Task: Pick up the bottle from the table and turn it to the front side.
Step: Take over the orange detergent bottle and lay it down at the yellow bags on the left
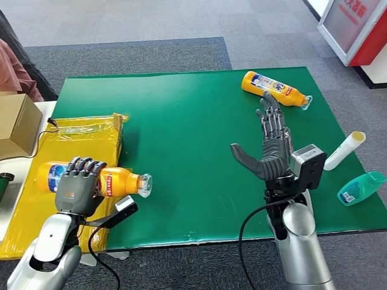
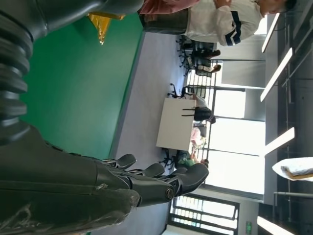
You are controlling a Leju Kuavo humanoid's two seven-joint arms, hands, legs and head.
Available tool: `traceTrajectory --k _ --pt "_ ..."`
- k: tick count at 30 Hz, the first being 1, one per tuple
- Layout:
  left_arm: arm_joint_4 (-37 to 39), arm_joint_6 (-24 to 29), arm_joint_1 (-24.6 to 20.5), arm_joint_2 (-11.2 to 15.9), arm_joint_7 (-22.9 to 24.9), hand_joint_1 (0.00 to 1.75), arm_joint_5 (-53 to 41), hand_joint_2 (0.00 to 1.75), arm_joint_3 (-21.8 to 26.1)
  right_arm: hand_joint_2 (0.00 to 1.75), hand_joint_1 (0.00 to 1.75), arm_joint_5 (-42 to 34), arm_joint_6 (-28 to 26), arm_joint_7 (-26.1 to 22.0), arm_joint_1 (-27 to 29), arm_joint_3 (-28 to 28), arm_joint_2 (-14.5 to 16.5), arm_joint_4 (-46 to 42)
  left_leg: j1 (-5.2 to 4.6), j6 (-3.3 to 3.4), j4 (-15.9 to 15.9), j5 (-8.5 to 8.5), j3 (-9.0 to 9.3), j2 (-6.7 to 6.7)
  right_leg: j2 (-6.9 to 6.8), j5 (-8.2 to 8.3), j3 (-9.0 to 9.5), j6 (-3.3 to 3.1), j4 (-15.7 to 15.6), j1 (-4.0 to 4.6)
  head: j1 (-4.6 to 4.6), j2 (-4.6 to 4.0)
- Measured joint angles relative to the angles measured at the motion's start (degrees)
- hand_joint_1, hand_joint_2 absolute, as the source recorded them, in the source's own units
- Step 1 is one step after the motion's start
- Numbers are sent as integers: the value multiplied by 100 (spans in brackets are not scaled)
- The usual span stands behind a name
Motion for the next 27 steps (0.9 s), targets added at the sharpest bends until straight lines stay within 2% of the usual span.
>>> traceTrajectory --k 7,12,19,26,27 --pt "1052 -293 -441 191 3 175 20 175 10 175 0 23 45 -11 -112 4 0 -197 0 -2 0 3 0 0 1 2 0 -2 0 0 1 0" --pt "1619 -384 -659 217 -91 175 135 175 21 175 0 63 37 40 -228 61 0 -418 0 -2 0 3 -1 0 1 2 0 -2 0 0 1 0" --pt "1985 -529 -812 200 -198 175 432 175 20 175 0 93 22 56 -305 235 0 -773 0 -2 0 2 0 0 0 1 0 -1 0 0 0 0" --pt "2210 -410 -896 185 -326 175 618 175 28 175 0 126 11 2 -304 415 0 -1034 0 -2 0 3 3 0 0 1 6 -1 0 0 0 0" --pt "2227 -399 -904 179 -328 144 624 175 28 175 0 128 8 1 -305 434 0 -1050 0 -2 0 3 3 0 0 1 7 -1 0 0 0 0"
